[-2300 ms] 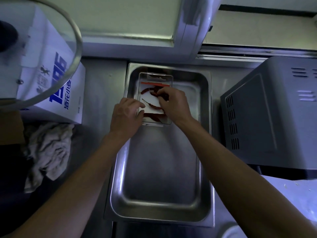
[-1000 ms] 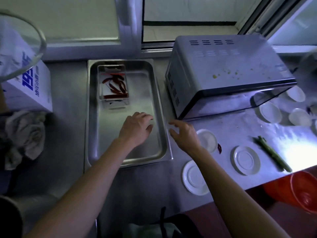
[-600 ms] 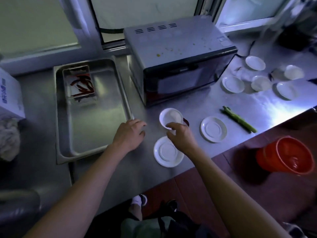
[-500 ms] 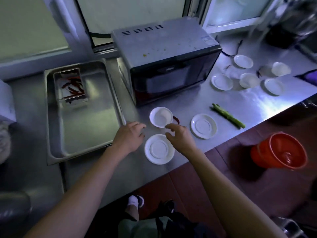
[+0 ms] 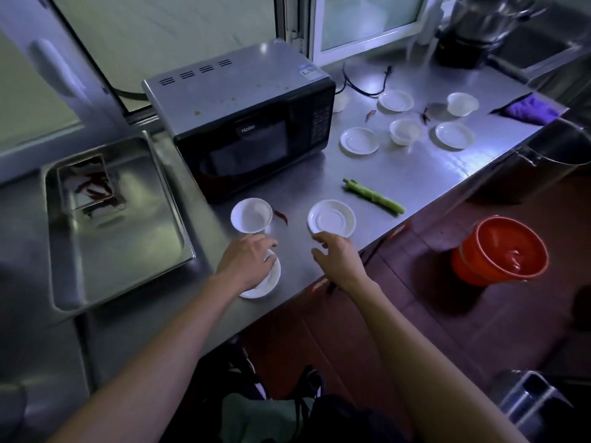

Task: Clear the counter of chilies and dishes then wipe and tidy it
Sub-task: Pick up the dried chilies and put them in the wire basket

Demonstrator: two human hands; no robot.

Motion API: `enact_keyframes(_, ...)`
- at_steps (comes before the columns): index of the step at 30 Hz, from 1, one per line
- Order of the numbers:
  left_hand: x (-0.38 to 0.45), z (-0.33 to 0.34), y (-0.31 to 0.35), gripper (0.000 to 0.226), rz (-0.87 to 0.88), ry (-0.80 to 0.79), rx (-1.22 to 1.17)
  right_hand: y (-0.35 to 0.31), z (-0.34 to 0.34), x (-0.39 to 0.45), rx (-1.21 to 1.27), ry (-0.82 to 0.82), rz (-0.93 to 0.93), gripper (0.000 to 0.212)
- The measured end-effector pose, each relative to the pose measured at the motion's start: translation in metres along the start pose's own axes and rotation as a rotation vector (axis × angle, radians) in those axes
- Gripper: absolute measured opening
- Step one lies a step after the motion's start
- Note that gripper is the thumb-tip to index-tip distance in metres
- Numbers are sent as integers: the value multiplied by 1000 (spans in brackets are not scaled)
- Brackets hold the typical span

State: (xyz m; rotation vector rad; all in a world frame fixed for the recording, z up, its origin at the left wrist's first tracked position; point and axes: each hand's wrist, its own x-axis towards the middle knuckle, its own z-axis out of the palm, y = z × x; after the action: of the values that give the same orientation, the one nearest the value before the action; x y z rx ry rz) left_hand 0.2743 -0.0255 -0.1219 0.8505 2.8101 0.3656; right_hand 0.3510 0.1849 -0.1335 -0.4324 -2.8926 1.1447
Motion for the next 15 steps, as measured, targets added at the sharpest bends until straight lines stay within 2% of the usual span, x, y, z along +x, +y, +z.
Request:
enact_keyframes(7, 22, -3, 20, 34, 33, -57, 12, 18, -9, -3, 14, 47, 31, 38)
enact_keyframes(15, 47, 11, 9, 34, 23, -68, -30, 23, 8, 29, -12, -30, 57, 38)
